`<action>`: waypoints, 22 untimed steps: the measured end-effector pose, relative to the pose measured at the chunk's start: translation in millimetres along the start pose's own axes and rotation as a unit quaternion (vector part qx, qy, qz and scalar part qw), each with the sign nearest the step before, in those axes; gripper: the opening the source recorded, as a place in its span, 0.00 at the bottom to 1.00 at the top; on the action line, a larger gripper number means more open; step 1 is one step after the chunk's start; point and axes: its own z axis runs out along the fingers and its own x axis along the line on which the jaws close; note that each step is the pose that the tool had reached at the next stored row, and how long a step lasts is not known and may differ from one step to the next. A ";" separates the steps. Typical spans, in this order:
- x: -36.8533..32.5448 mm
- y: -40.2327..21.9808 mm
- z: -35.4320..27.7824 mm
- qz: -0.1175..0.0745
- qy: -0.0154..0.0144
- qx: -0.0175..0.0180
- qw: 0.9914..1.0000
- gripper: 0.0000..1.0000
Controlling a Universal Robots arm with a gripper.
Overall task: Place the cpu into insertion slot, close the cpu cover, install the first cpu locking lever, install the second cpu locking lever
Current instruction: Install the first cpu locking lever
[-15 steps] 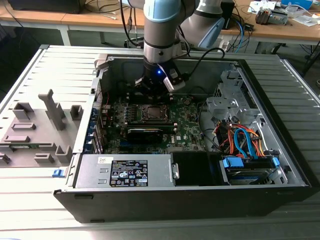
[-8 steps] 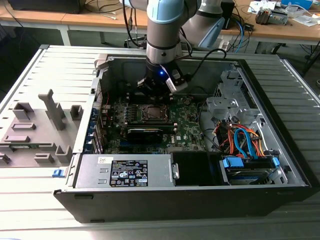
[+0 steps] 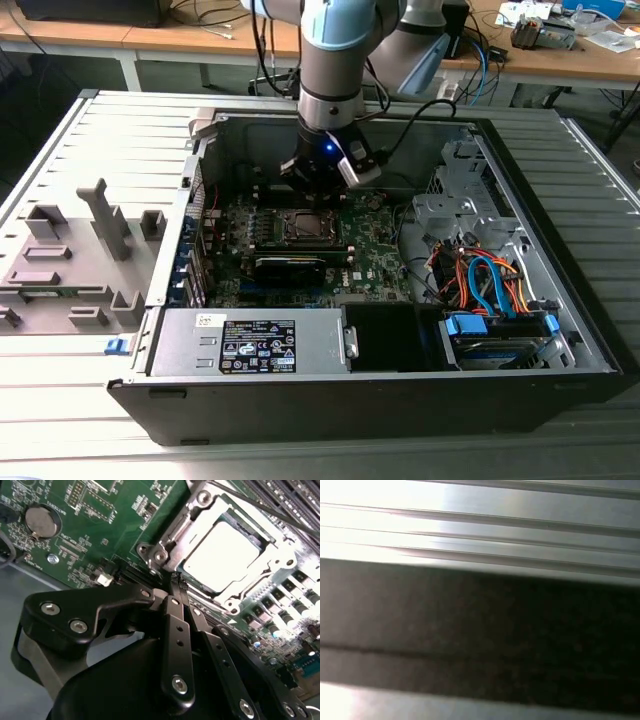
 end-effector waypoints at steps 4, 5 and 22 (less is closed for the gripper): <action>-3.9 -0.6 -0.2 0.000 0.001 0.000 1.000 0.11; -3.9 -0.5 -0.6 0.000 0.001 0.000 1.000 0.11; -1.4 -24.1 -17.0 0.015 0.000 0.003 1.000 0.11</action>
